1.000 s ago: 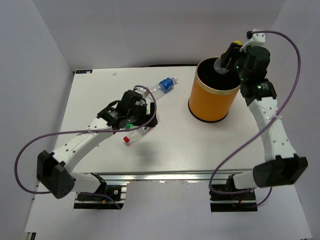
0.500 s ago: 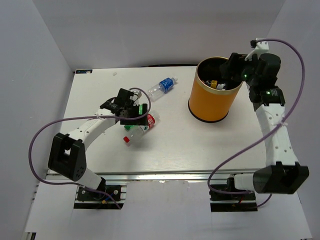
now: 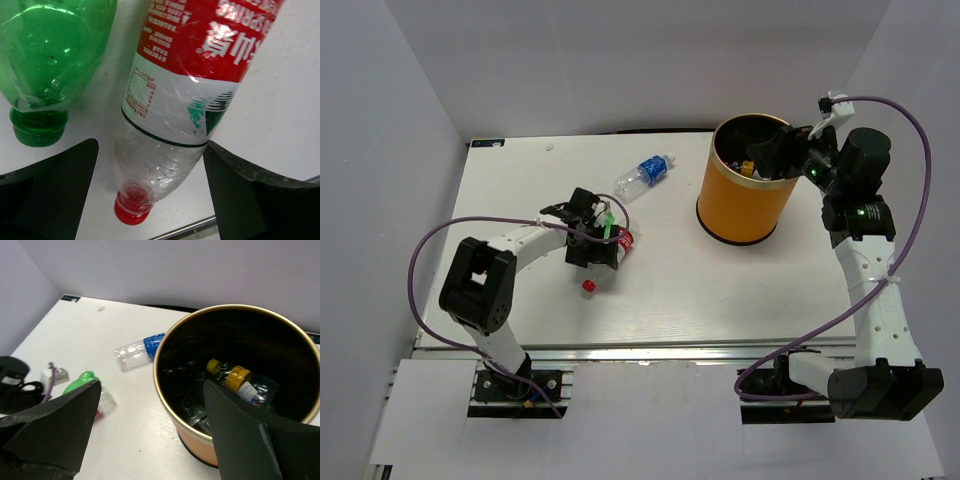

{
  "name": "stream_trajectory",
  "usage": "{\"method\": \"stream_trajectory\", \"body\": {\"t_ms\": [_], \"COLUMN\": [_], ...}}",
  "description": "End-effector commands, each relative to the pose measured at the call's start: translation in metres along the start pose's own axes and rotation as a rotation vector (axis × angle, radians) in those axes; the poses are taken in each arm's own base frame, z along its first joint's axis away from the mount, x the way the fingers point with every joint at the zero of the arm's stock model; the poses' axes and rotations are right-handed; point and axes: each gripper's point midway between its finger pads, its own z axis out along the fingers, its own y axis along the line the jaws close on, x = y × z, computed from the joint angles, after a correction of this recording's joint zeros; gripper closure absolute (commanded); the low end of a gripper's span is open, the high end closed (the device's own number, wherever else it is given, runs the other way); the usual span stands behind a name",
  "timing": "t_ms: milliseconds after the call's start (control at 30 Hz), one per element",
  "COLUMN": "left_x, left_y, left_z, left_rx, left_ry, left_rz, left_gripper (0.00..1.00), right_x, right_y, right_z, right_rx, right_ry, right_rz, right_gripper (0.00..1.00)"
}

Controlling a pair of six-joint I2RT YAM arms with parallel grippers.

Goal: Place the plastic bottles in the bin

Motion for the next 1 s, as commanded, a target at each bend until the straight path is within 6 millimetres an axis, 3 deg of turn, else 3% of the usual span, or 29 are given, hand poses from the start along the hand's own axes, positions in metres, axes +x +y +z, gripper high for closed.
{"method": "stream_trajectory", "body": {"t_ms": [0, 100, 133, 200, 233, 333, 367, 533, 567, 600, 667, 733, 833, 900, 967], "left_x": [-0.009, -0.005, -0.004, -0.005, -0.005, -0.009, -0.011, -0.020, -0.021, -0.027, -0.021, -0.023, -0.018, -0.016, -0.013], "left_y": [-0.003, -0.005, -0.006, -0.012, -0.014, -0.026, -0.034, -0.070, -0.077, -0.094, -0.105, -0.120, -0.129, -0.131, -0.133], "left_z": [-0.006, -0.002, -0.002, -0.005, -0.007, -0.019, -0.029, -0.069, -0.078, -0.101, -0.115, -0.141, -0.162, -0.172, -0.176], "left_rx": [0.008, 0.022, 0.029, 0.057, 0.066, 0.113, 0.151, 0.332, 0.375, 0.467, 0.546, 0.640, 0.710, 0.726, 0.743], "left_ry": [-0.025, -0.006, 0.001, 0.000, -0.005, -0.037, -0.056, -0.180, -0.209, -0.280, -0.312, -0.386, -0.432, -0.466, -0.475], "left_rz": [0.005, 0.000, -0.001, 0.002, 0.007, 0.020, 0.030, 0.105, 0.123, 0.160, 0.175, 0.225, 0.255, 0.276, 0.289], "left_gripper": [0.08, 0.19, 0.30, 0.40, 0.53, 0.71, 0.74, 0.81, 0.81, 0.81, 0.81, 0.81, 0.81, 0.81, 0.81], "right_x": [-0.024, -0.023, -0.020, -0.018, -0.017, 0.001, 0.016, 0.061, 0.072, 0.087, 0.097, 0.113, 0.127, 0.138, 0.130], "right_y": [0.028, 0.038, 0.041, 0.042, 0.045, 0.055, 0.061, 0.115, 0.138, 0.147, 0.178, 0.204, 0.229, 0.233, 0.246], "right_z": [-0.015, -0.021, -0.024, -0.027, -0.031, -0.038, -0.038, -0.049, -0.051, -0.051, -0.051, -0.045, -0.029, -0.013, -0.007], "right_rx": [-0.100, -0.132, -0.139, -0.138, -0.139, -0.184, -0.214, -0.418, -0.497, -0.537, -0.656, -0.738, -0.753, -0.723, -0.745], "right_ry": [-0.087, -0.098, -0.098, -0.101, -0.102, -0.055, -0.022, 0.052, 0.074, 0.099, 0.105, 0.141, 0.168, 0.196, 0.162], "right_rz": [-0.029, -0.010, -0.001, 0.005, 0.006, 0.034, 0.058, 0.086, 0.079, 0.079, 0.080, 0.111, 0.119, 0.131, 0.143], "right_gripper": [0.11, 0.11, 0.11, 0.11, 0.11, 0.11, 0.11, 0.10, 0.11, 0.10, 0.11, 0.11, 0.11, 0.11, 0.11]}}
